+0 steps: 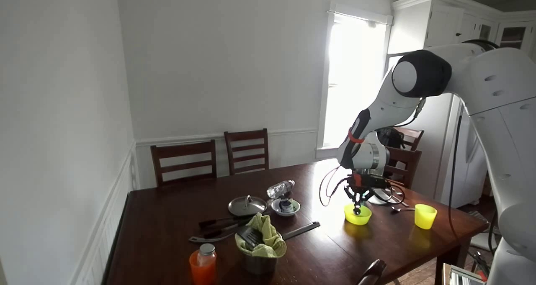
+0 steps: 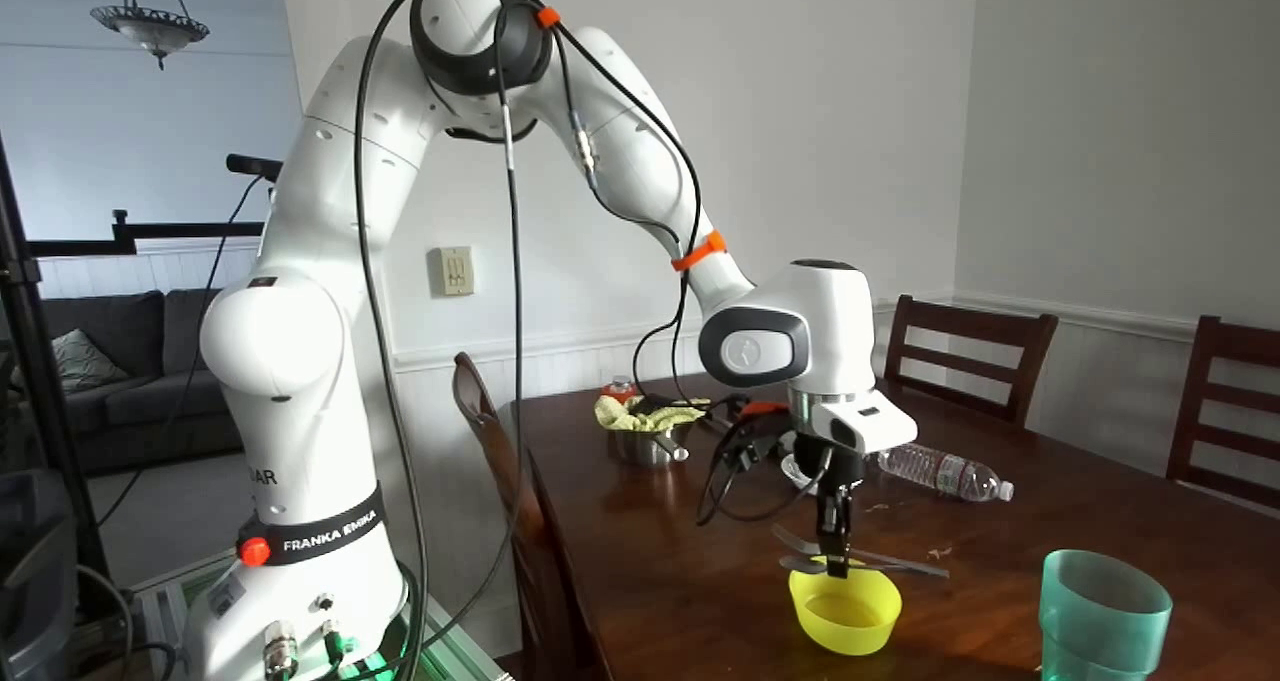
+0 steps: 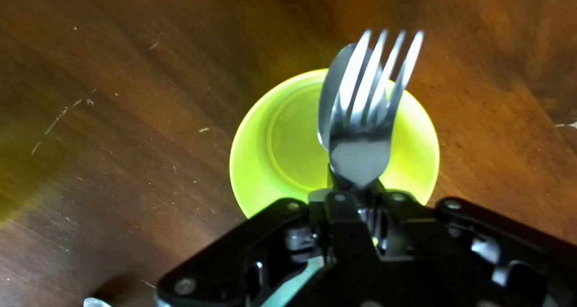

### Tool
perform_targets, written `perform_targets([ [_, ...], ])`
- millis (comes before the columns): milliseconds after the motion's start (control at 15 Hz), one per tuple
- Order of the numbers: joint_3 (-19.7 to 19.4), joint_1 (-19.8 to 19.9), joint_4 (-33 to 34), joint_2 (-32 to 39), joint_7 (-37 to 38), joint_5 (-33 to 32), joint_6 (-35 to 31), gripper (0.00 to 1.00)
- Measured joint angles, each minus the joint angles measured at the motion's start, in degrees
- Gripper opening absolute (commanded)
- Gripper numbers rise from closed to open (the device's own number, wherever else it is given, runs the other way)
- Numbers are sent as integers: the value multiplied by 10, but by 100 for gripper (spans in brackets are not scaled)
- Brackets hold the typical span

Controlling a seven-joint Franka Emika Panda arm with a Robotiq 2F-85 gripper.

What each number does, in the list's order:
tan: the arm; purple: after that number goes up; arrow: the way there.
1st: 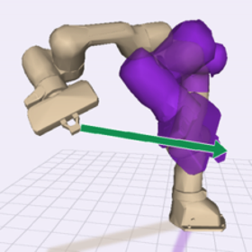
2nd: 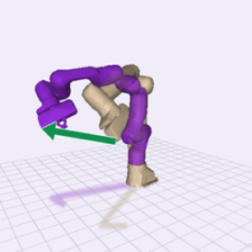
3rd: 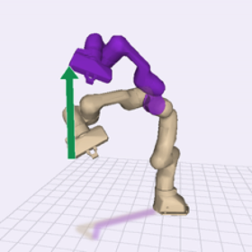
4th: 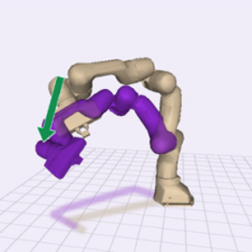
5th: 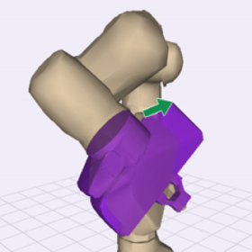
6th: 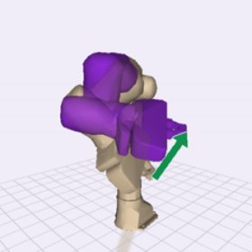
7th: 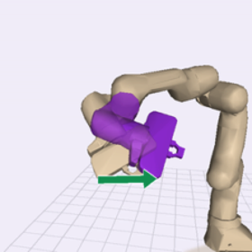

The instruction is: Stack the spoon and fork on the bowl

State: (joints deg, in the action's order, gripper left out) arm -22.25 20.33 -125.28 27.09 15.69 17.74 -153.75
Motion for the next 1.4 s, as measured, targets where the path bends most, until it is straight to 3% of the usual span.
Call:
perform_targets([
  [1400,36,62,33,13,-4,33,96,2],
])
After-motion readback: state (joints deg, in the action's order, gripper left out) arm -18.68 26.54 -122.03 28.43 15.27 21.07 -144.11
